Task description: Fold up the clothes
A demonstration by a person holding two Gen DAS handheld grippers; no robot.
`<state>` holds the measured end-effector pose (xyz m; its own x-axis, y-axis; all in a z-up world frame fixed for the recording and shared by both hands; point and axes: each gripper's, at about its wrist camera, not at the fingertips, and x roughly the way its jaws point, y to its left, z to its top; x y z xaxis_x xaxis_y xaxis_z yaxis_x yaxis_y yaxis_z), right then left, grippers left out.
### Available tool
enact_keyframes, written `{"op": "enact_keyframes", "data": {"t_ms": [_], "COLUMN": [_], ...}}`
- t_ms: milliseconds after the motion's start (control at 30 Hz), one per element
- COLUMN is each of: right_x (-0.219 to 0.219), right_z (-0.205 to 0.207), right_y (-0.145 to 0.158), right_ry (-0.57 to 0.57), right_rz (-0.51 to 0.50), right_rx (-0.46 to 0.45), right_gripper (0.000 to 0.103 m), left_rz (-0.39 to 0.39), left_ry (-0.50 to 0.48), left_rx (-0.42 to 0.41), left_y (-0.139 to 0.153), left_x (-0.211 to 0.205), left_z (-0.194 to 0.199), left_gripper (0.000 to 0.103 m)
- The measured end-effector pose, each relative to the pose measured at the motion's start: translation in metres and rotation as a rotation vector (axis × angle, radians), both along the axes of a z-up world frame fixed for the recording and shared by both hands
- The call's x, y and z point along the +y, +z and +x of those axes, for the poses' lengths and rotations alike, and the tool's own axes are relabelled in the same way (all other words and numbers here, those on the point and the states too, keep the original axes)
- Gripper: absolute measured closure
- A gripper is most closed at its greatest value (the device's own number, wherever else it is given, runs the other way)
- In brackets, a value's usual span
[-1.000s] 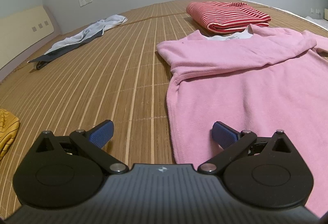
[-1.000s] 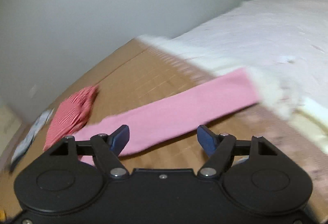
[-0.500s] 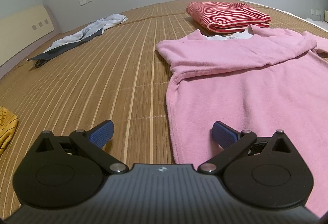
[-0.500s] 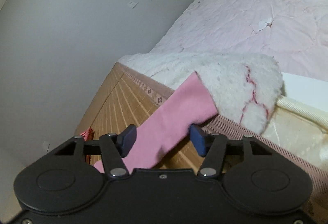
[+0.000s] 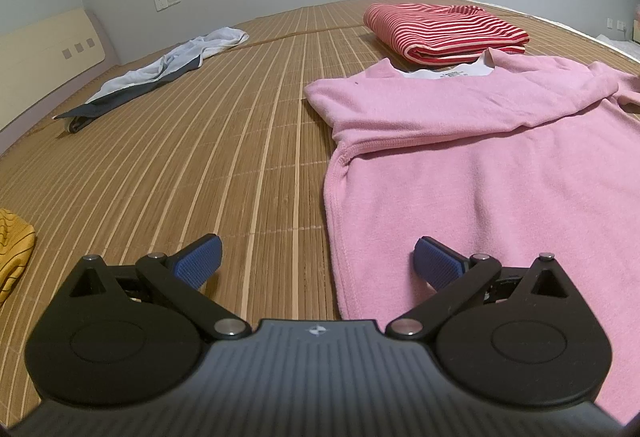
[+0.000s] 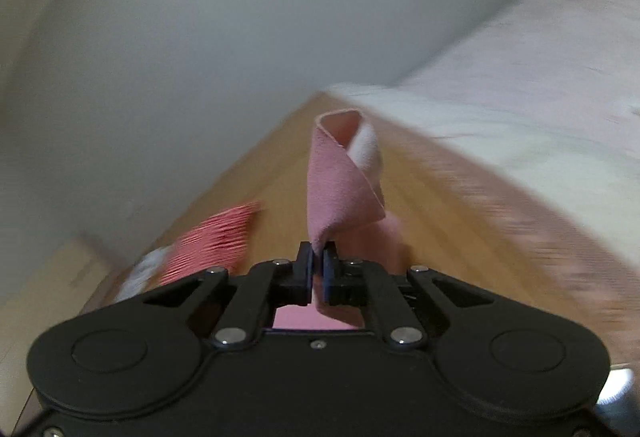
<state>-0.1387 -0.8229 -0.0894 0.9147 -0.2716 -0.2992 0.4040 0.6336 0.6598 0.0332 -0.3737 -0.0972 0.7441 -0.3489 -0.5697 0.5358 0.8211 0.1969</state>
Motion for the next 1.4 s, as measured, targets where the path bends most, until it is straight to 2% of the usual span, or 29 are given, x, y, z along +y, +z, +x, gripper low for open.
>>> {"op": "enact_keyframes", "data": {"t_ms": [167, 400, 533, 633, 667, 733, 767, 800, 933, 1100, 1200, 1300, 1400], "right_x": [0.054, 0.144, 0.200, 0.249, 0.261, 0.275, 0.279, 0.277, 0.270, 0.256, 0.264, 0.281, 0.284], "right_z": [0.071, 0.178, 0.235, 0.264, 0.268, 0.271, 0.267, 0.264, 0.252, 0.265, 0.280, 0.298, 0.296], "right_y": [0.032, 0.041, 0.027, 0.008, 0.002, -0.009, -0.008, -0.007, 0.004, 0.009, -0.008, -0.038, -0.041], "right_ry": [0.199, 0.431, 0.592, 0.730, 0.773, 0.824, 0.832, 0.832, 0.819, 0.765, 0.819, 0.933, 0.991], "right_rz": [-0.064, -0.162, -0.239, -0.294, -0.294, -0.283, -0.275, -0.272, -0.272, -0.346, -0.295, -0.160, -0.108], "right_rx": [-0.070, -0.058, 0.016, 0.130, 0.155, 0.178, 0.177, 0.174, 0.141, 0.151, 0.114, 0.131, 0.081], "right_gripper": [0.097, 0.097, 0.097, 0.096, 0.093, 0.077, 0.060, 0.052, 0.047, 0.047, 0.055, 0.054, 0.048], "left_rz": [0.002, -0.001, -0.001, -0.001, -0.001, -0.001, -0.001, -0.001, -0.001, -0.003, 0.003, 0.011, 0.010], "left_ry": [-0.002, 0.004, 0.004, 0.005, 0.006, 0.007, 0.007, 0.007, 0.009, 0.015, 0.027, 0.031, 0.038], "left_rx": [0.001, -0.001, -0.005, -0.009, -0.010, -0.013, -0.014, -0.015, -0.020, -0.022, -0.020, -0.021, -0.023], "left_y": [0.002, 0.006, 0.008, 0.009, 0.009, 0.010, 0.010, 0.010, 0.011, 0.012, 0.011, 0.010, 0.010], "left_x": [0.002, 0.005, 0.006, 0.007, 0.007, 0.008, 0.008, 0.008, 0.009, 0.010, 0.011, 0.013, 0.014], "left_z": [0.000, 0.001, 0.000, 0.000, 0.000, -0.001, -0.001, -0.001, -0.002, -0.001, 0.000, 0.000, 0.000], "left_gripper": [0.000, 0.000, 0.000, 0.000, 0.000, 0.000, 0.000, 0.000, 0.000, 0.000, 0.000, 0.000, 0.000]}}
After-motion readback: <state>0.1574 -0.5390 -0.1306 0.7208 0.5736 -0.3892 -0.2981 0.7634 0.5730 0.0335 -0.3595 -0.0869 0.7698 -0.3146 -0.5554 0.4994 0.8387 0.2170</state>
